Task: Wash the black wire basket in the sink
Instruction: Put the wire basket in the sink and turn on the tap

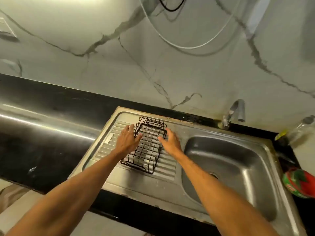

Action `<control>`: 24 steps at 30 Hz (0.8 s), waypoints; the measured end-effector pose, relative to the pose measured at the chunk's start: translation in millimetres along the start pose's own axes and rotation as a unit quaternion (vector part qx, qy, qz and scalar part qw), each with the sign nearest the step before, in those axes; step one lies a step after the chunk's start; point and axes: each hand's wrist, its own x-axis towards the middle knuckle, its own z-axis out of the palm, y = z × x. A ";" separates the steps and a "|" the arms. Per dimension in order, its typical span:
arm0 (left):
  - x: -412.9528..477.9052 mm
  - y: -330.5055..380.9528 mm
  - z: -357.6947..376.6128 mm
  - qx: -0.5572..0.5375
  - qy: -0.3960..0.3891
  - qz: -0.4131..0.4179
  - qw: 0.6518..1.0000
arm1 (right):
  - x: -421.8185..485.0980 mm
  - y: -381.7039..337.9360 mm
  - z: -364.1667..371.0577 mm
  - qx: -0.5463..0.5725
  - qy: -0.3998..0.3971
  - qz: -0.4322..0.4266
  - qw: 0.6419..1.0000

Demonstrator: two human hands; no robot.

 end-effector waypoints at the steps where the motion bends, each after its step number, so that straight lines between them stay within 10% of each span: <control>1: 5.1 -3.9 2.3 -0.014 -0.021 -0.017 1.000 | 1.2 0.0 8.7 0.014 -0.007 0.030 0.999; 7: 32.7 -1.9 5.5 -0.118 -0.098 -0.082 0.985 | 13.2 3.7 34.5 0.090 -0.022 0.146 0.985; 24: 19.5 159.2 54.0 -0.060 -0.097 0.070 0.991 | -31.1 83.9 -95.0 0.250 0.060 0.157 0.954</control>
